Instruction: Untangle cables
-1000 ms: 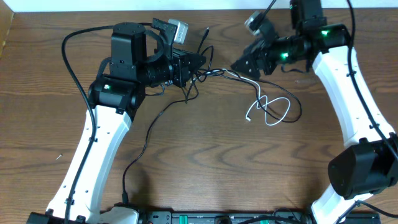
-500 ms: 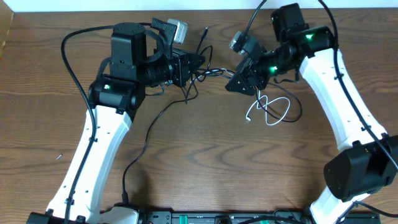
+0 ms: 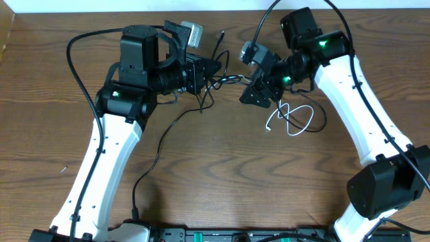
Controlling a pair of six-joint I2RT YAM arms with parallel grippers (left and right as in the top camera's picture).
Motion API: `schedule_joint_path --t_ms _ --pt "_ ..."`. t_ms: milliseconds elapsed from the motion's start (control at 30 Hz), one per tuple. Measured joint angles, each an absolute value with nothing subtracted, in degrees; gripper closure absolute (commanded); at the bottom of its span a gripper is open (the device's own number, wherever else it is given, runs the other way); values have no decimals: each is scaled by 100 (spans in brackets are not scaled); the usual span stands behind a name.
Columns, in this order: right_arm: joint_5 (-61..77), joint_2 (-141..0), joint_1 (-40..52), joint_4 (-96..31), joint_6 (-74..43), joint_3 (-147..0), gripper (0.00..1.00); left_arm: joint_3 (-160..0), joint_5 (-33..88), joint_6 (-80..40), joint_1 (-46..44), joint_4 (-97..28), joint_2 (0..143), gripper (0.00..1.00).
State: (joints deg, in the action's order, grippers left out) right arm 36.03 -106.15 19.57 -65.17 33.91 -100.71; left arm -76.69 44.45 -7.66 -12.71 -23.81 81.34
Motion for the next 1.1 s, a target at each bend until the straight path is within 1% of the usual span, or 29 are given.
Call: schedule_joint_path --t_ms 33,67,133,167,300,433,533,633,800,1100 --pt "3590 -10615 1962 -6445 3417 -10020 43 -7669 4445 -766 -1271 -2381 8134 92" --pt "3566 -10615 1962 -6353 3413 -9942 57 -7669 4445 -766 -1271 -2381 8134 92" --pt "3522 -10615 1964 -6184 3358 -9747 94 -7669 4445 -766 -1271 -2381 8134 92" --pt "3505 -10617 1964 -6136 3339 -9675 99 -7669 4445 -766 -1271 -2381 8134 92" --pt "3395 -10626 1896 -5913 2902 -9544 99 -7669 4427 -766 -1271 -2381 8134 92" --pt "2947 -10626 1570 -5540 1955 -9544 99 -7669 4200 -766 -1256 -2381 8134 92" --pt "2373 -10626 1037 -5417 976 -9544 99 -7669 3887 -766 -1199 -2394 8134 92" --pt "1970 -10626 537 -5376 250 -9524 99 -7669 3514 -764 -1092 -2499 8134 92" --pt "1507 -10626 -303 -5253 -696 -9273 99 -7669 2792 -766 -840 -2849 8134 92" --pt "1343 -10626 -1116 -5122 -1367 -8552 99 -7669 1345 -768 -578 -3496 8134 92"
